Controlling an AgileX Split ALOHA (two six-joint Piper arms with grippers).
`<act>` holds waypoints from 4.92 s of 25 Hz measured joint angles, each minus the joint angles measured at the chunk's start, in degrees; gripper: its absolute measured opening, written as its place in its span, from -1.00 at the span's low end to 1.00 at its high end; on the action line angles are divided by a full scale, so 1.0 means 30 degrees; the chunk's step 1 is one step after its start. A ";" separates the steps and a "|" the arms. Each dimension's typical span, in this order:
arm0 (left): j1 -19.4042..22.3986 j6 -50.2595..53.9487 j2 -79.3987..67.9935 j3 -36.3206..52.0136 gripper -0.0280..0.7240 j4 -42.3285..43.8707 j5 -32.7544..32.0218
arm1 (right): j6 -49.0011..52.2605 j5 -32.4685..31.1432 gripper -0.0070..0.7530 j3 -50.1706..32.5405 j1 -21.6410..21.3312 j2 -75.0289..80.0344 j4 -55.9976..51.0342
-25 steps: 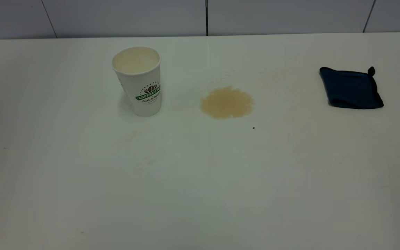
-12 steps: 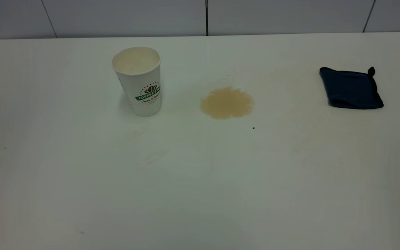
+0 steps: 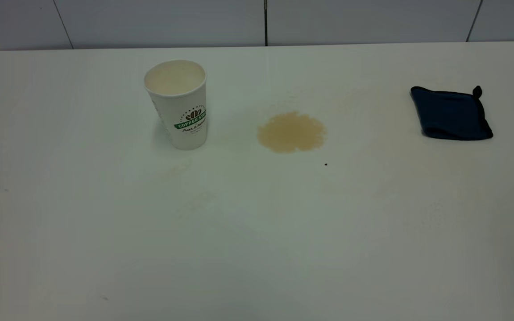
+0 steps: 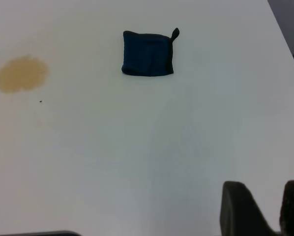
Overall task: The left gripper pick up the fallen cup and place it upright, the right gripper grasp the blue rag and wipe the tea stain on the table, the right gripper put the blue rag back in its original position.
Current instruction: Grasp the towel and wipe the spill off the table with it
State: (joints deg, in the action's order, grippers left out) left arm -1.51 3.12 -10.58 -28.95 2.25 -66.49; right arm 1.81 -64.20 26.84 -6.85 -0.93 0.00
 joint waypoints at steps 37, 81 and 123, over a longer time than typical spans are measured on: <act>0.0292 0.0000 0.3864 0.0355 -0.19 0.0357 0.0564 | 0.0000 0.0000 -0.35 0.0000 0.0000 0.0000 0.0000; 0.0292 0.0000 0.3864 0.0355 -0.19 0.0357 0.0564 | -0.3432 0.9018 0.92 1.2013 0.0000 3.0179 -0.1494; 0.0292 0.0000 0.3864 0.0355 -0.19 0.0357 0.0564 | -0.2893 0.4558 0.74 3.1329 0.0786 5.2251 -0.1489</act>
State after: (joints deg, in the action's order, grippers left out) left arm -0.64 3.12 1.02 -27.88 3.32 -64.80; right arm -6.87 -50.52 120.83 -4.49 155.83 -4.47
